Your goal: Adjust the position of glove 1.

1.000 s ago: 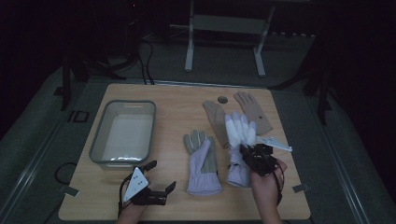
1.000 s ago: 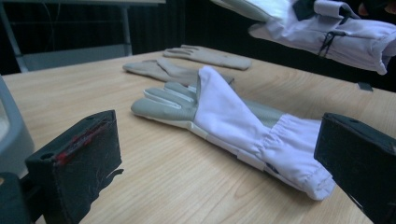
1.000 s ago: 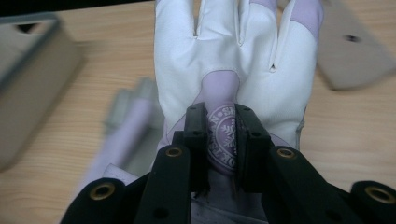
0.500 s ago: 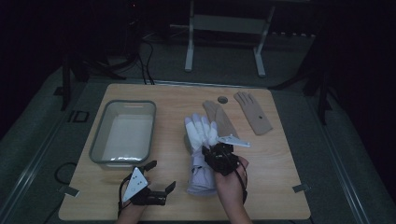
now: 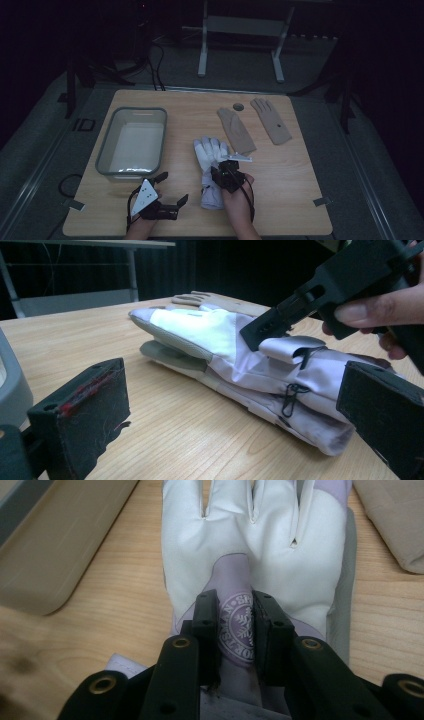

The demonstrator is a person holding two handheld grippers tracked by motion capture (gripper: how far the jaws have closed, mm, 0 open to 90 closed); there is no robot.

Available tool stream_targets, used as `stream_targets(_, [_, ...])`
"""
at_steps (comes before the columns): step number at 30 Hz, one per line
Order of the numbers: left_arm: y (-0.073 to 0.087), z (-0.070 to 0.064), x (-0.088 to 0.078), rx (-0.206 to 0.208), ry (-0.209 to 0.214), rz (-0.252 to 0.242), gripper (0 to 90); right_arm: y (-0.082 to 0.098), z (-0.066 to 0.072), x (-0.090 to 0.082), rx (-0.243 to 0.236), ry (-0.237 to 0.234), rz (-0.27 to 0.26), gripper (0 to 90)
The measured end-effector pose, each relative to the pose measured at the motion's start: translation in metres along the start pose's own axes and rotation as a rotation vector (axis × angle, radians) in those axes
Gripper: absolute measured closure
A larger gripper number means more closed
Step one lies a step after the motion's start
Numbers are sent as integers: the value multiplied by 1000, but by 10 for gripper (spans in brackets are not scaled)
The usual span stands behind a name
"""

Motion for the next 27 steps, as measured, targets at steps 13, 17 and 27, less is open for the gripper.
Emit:
stream_targets(13, [1, 2, 0, -17, -20, 12, 8, -11, -3, -8, -4, -89, -40, 434])
stream_targets(17, [2, 4, 1, -30, -30, 28, 8, -31, -17, -14, -10, -120, -78, 276])
stream_targets(27, [3, 3, 4, -21, -55, 70, 8, -63, -50, -26, -117, -235, -123, 138])
Point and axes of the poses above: each handheld gripper's, and its own axes: x roughly forward along the jaws, y roughly out of its underside, z roughly to its left, the point moved 5 cm from there along x, roughly forward along the jaws, and after that the axes turned 14 degrees about -z, right-handed, at the moved point
